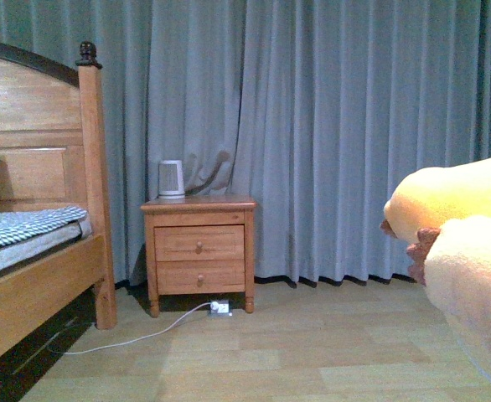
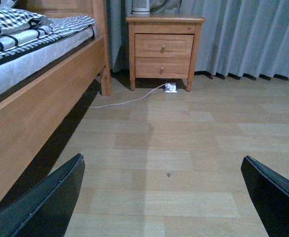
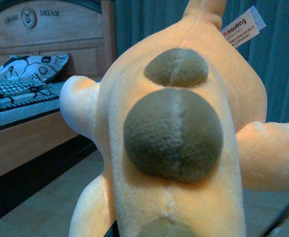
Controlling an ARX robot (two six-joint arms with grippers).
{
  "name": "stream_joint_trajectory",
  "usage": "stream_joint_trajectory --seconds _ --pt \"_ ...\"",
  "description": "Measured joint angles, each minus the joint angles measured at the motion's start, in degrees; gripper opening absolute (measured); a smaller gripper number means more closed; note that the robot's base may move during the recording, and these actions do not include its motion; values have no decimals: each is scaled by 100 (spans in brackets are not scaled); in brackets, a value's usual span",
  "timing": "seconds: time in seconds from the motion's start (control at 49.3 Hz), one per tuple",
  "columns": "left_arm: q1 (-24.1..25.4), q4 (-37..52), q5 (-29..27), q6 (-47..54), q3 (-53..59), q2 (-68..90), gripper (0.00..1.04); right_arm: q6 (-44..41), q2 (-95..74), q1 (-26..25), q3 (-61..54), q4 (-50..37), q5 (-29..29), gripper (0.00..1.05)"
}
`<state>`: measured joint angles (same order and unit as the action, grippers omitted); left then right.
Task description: Put away toys
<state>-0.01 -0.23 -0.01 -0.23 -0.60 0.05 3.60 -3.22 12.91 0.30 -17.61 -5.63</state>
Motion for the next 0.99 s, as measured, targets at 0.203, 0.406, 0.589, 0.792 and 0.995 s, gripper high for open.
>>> stream_joint_trajectory --seconds 0.203,0.406,0.589,0.792,0.995 --pt "0 0 0 0 0 0 98 0 0 0 0 0 2 7" --pt "0 0 0 0 0 2 98 0 0 0 0 0 4 7" --pt "0 0 4 0 0 -2 98 0 0 0 0 0 -2 7" --pt "0 0 -7 -2 0 -2 98 0 4 0 0 0 2 7" --pt "0 0 -4 -2 0 -2 98 0 4 0 0 0 2 7"
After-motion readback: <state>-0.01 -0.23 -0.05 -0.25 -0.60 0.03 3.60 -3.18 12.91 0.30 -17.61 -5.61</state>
